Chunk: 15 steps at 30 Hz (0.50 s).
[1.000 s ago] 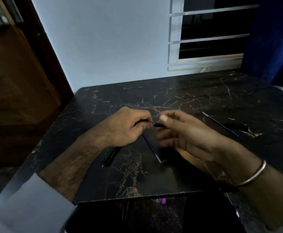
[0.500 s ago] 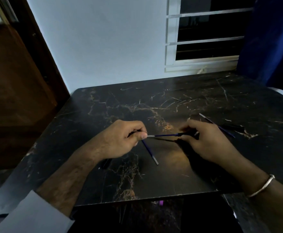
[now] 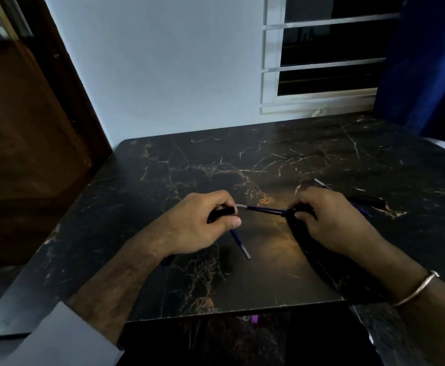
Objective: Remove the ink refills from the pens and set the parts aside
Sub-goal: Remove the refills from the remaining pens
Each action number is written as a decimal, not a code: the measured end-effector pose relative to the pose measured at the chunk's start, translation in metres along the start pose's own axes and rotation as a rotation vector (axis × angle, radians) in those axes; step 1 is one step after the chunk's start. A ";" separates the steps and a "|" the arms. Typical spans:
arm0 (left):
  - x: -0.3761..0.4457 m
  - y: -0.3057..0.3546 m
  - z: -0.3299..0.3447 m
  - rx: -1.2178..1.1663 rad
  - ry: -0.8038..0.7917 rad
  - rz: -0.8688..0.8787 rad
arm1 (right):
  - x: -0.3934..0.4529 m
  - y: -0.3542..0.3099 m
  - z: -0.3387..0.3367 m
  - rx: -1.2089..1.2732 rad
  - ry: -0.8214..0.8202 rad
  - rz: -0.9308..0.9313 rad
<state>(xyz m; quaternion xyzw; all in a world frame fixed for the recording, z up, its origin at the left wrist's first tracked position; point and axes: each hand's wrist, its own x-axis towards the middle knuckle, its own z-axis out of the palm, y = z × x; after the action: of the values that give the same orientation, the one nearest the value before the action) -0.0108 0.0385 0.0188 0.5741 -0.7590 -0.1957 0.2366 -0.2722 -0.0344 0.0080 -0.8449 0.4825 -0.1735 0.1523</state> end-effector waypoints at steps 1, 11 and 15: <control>0.001 0.001 0.001 0.010 0.010 0.004 | 0.000 0.001 0.000 0.023 0.011 -0.005; 0.008 0.011 0.007 0.094 0.109 0.027 | -0.006 -0.005 0.000 0.269 0.052 -0.100; 0.007 0.009 0.006 0.120 0.130 0.033 | -0.006 -0.005 -0.002 0.298 0.035 -0.123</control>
<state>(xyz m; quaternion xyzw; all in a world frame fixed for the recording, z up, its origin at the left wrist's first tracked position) -0.0231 0.0345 0.0204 0.5859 -0.7619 -0.1083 0.2539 -0.2722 -0.0270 0.0109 -0.8377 0.4014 -0.2669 0.2567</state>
